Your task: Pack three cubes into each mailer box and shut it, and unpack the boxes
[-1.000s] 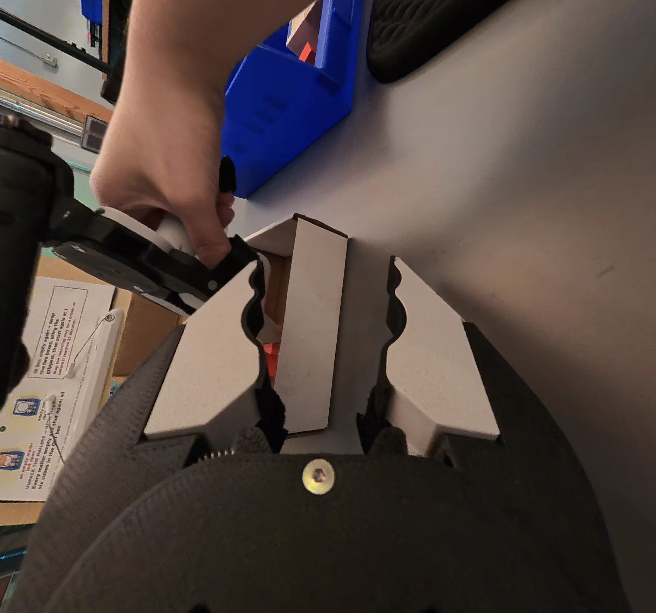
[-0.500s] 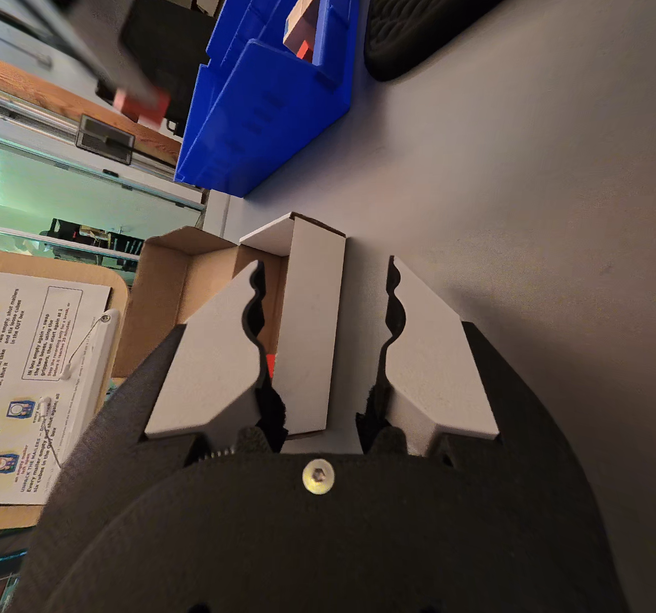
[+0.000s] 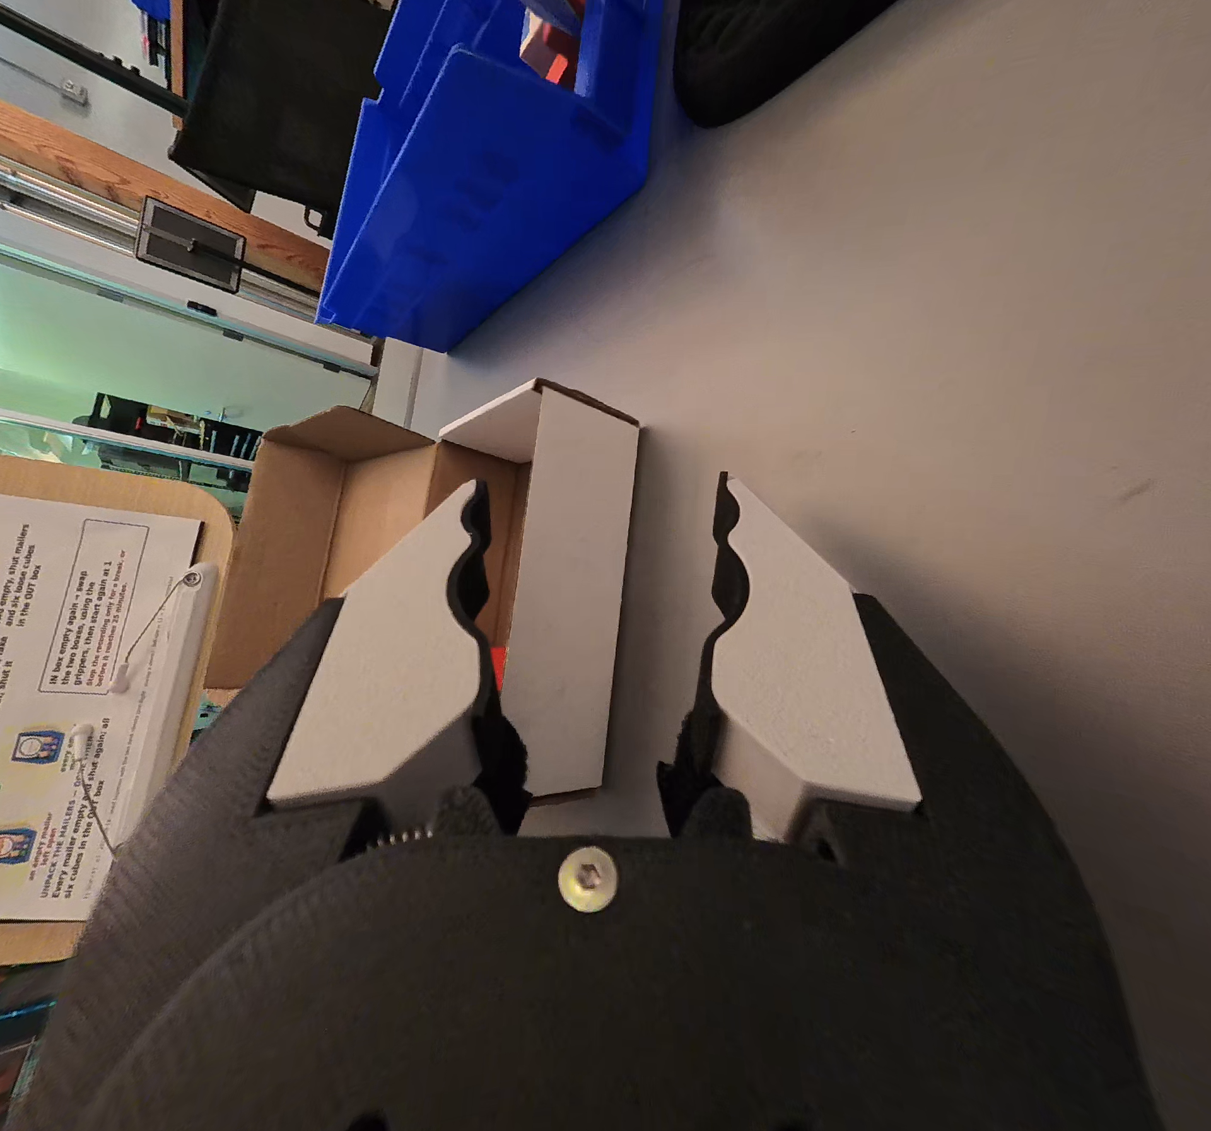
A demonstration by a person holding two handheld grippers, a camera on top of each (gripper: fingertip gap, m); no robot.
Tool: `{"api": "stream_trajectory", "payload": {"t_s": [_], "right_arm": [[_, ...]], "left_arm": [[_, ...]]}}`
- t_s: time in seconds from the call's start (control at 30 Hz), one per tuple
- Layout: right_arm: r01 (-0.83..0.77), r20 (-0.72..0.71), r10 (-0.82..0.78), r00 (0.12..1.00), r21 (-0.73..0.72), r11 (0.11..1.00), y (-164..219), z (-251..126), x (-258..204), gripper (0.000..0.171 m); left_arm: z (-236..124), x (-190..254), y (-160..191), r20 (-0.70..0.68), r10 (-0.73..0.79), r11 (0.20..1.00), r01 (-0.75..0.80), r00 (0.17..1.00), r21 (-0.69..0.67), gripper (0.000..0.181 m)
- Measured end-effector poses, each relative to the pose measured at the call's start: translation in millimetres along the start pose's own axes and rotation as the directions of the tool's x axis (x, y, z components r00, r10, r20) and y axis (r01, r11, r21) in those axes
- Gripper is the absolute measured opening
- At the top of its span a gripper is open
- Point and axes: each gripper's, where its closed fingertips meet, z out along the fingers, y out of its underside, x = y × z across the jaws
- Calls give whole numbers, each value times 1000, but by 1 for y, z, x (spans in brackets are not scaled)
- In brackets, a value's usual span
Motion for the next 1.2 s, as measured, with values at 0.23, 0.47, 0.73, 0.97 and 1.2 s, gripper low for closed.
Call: {"api": "stream_trajectory", "payload": {"t_s": [0.23, 0.47, 0.73, 0.97, 1.2], "right_arm": [[-64, -30, 64, 998, 0, 998, -7, 22, 5, 28], [41, -149, -13, 989, 185, 982, -34, -29, 6, 39], [543, -135, -709, 692, 745, 388, -120, -142, -227, 48], [791, -98, -911, 400, 539, 289, -138, -30, -319, 38], [867, -108, -929, 354, 409, 283, -139, 9, -320, 34]], "left_arm": [[-1, 2, -1, -1, 17, 1000, -17, 1000, 3, 68], [-2, 2, -3, -1, 14, 1000, -14, 1000, 11, 67], [-10, 10, -19, -22, 51, 994, -48, 998, 98, 65], [-15, 14, -24, -35, 69, 989, -64, 997, 135, 64], [-14, 14, -20, -41, 71, 990, -65, 997, 124, 64]]}}
